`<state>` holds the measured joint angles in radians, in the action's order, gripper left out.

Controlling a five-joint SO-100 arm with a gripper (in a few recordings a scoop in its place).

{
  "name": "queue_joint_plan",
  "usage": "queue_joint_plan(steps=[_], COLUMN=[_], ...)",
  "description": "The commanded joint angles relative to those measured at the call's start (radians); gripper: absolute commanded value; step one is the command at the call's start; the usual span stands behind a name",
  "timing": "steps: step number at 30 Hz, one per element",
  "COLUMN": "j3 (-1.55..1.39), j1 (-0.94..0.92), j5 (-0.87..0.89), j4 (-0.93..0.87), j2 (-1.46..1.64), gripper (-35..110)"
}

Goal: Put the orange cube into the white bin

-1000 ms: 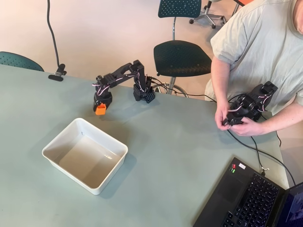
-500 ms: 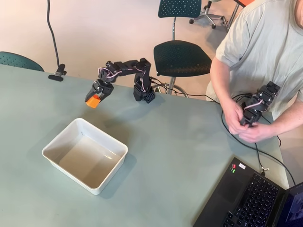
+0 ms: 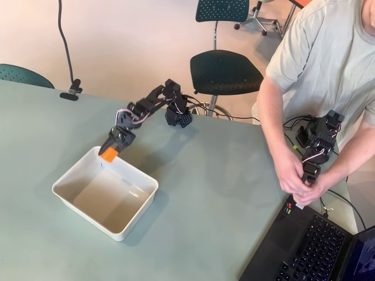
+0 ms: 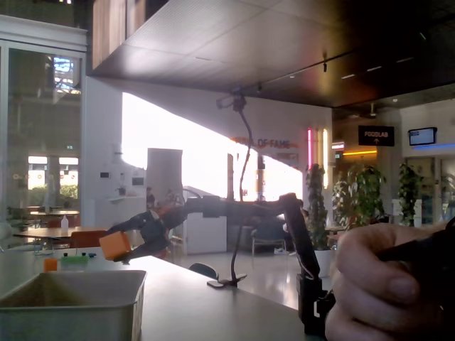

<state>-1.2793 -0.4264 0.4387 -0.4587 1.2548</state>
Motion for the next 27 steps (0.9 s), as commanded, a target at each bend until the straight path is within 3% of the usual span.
queue_joint_plan(steps=[1,5,14,23,27], j3=[0.043,0.043,0.028,0.026,0.026], j1=[0.014,0.029,0.071,0.037,0.002], j5=[0.000,0.000,0.003,0.006,0.006], j4=[0.120,0.138,0.133,0.129,0.014], j2=[-0.018,-0.057,-0.075,0.054,0.169], gripper=[23,27,55,57,57])
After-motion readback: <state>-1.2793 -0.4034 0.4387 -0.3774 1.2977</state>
